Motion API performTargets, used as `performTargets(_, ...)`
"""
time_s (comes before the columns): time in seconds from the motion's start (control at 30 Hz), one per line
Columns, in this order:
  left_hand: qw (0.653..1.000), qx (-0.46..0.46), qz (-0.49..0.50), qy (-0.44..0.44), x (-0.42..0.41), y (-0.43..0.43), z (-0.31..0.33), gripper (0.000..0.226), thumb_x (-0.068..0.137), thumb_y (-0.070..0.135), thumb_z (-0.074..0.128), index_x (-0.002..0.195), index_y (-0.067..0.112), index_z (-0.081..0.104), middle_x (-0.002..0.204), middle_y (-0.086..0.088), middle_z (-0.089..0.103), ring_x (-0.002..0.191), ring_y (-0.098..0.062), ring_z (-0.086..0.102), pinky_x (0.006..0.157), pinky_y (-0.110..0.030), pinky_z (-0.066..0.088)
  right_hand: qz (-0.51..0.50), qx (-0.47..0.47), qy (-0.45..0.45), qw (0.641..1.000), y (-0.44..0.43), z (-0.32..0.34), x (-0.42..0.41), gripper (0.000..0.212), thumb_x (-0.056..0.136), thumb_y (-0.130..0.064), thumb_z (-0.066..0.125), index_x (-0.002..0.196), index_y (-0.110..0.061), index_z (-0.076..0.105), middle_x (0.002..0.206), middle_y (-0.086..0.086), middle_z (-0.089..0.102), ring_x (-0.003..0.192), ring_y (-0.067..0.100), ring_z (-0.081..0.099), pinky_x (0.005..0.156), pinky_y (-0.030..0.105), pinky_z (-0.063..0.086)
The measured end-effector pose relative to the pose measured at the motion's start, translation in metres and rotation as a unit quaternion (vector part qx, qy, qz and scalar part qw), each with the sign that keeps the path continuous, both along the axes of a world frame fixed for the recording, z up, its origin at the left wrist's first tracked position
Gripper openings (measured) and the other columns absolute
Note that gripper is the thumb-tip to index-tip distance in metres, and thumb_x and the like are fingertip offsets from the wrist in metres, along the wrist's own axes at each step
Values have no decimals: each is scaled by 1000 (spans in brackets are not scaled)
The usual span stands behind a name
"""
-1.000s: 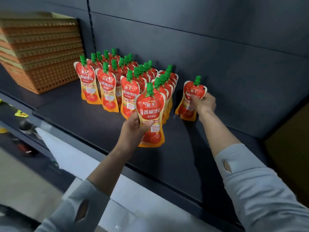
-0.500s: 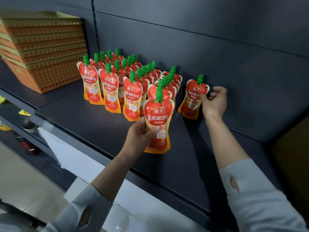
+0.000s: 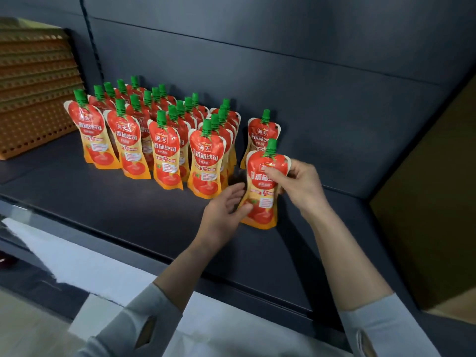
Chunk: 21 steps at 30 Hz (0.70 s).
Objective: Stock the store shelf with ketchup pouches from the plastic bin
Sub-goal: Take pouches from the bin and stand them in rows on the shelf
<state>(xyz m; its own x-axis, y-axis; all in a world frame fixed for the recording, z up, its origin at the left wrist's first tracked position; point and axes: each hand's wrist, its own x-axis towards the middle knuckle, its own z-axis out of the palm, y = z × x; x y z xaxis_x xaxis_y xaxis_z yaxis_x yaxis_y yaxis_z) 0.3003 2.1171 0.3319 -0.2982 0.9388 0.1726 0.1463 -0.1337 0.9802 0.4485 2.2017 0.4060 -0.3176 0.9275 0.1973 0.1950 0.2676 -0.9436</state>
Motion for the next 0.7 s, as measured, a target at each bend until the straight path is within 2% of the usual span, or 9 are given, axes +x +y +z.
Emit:
performTargets(0.13,993,-24,8,114,5,9,-16,50,91,17,64,138,18,48,137,1,54,127,-12,50,103,-25,42,-65,23,-23,997,27,-1,6,14,88,-24,76,97,-23,66,101,-5,74,93,10,72,81,32,60)
performTargets(0.2,985,-33,4,172,10,16,-17,50,93,18,61,141,17,45,140,0,50,131,-14,45,106,-26,39,-81,32,-29,996,39,-3,1,12,89,-27,74,93,-28,63,100,-6,73,94,10,71,86,40,60)
performTargets(0.27,974,-41,-2,222,14,26,-15,53,94,19,58,144,15,40,146,-2,44,136,-15,39,109,-23,31,-93,40,-35,994,51,-5,-8,15,90,-29,73,101,-26,62,105,-4,73,98,13,70,88,45,60)
performTargets(0.47,950,-78,-6,301,18,59,-20,67,96,22,55,153,13,19,160,-5,17,148,-19,14,115,-24,13,-107,87,-66,988,80,-10,-33,22,93,-35,68,112,-28,60,111,-6,71,103,14,68,89,49,59)
performTargets(0.7,934,-73,22,348,12,87,-28,72,96,24,55,153,12,12,161,-6,14,149,-19,11,118,-28,12,-111,146,-74,980,99,-14,-50,30,96,-29,66,124,-30,56,117,-4,69,105,14,67,92,46,58)
